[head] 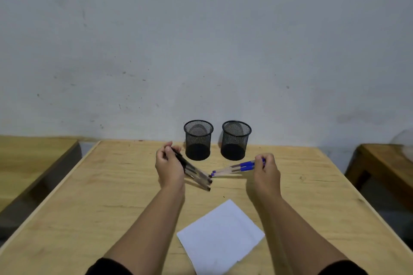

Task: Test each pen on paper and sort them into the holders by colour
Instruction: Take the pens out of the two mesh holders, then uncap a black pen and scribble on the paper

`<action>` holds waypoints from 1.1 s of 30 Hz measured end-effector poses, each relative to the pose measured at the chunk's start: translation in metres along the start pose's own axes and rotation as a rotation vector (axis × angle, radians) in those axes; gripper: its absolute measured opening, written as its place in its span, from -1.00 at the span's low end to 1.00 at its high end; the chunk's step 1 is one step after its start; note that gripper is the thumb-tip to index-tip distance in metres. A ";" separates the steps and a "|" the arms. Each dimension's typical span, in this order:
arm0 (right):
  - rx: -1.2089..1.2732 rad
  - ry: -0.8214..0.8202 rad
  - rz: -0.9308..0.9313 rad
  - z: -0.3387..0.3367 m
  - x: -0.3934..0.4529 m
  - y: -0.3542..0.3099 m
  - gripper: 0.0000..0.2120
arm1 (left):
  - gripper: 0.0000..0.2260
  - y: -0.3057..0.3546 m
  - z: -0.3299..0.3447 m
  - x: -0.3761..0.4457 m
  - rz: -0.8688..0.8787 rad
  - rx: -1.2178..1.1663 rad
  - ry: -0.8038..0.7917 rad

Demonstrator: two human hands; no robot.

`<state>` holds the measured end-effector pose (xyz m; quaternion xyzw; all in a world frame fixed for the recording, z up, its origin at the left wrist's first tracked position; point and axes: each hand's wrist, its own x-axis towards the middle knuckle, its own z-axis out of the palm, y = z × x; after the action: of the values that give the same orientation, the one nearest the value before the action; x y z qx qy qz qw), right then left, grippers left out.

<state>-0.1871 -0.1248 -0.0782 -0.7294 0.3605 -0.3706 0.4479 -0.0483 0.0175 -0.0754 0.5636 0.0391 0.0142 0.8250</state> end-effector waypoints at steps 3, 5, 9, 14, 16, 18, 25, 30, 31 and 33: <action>-0.098 -0.040 -0.010 0.000 0.001 0.017 -0.83 | -0.82 -0.017 -0.009 0.001 -0.041 0.098 0.030; -0.189 -0.070 -0.028 0.001 0.005 0.026 -0.82 | -0.82 -0.017 -0.010 -0.002 -0.031 0.154 0.013; -0.473 -0.116 -0.102 0.001 0.013 0.038 -0.83 | -0.84 -0.016 -0.014 -0.006 0.063 0.406 -0.023; -0.719 -0.105 -0.240 0.005 0.013 0.041 -0.78 | -0.83 -0.022 -0.023 0.002 0.196 0.705 -0.039; -0.747 -0.116 -0.278 0.006 0.012 0.042 -0.76 | -0.83 -0.020 -0.028 0.004 0.247 0.784 -0.081; -0.743 -0.107 -0.295 0.007 0.010 0.040 -0.75 | -0.83 -0.018 -0.036 0.005 0.318 0.854 -0.139; -0.532 -0.264 -0.481 0.023 -0.019 0.005 -0.79 | -0.89 -0.006 -0.082 0.008 0.605 0.976 -0.442; -0.482 -0.512 -0.562 0.042 -0.051 -0.015 -0.75 | -0.88 -0.004 -0.108 0.007 0.707 1.075 -0.658; -0.514 -0.553 -0.556 0.045 -0.056 -0.017 -0.73 | -0.87 -0.004 -0.111 0.006 0.706 1.085 -0.671; -0.597 -0.603 -0.539 0.051 -0.064 -0.018 -0.73 | -0.85 -0.003 -0.115 0.005 0.682 1.090 -0.668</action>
<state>-0.1691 -0.0442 -0.0920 -0.9676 0.1040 -0.1267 0.1920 -0.0528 0.1232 -0.1197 0.8498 -0.3918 0.0763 0.3443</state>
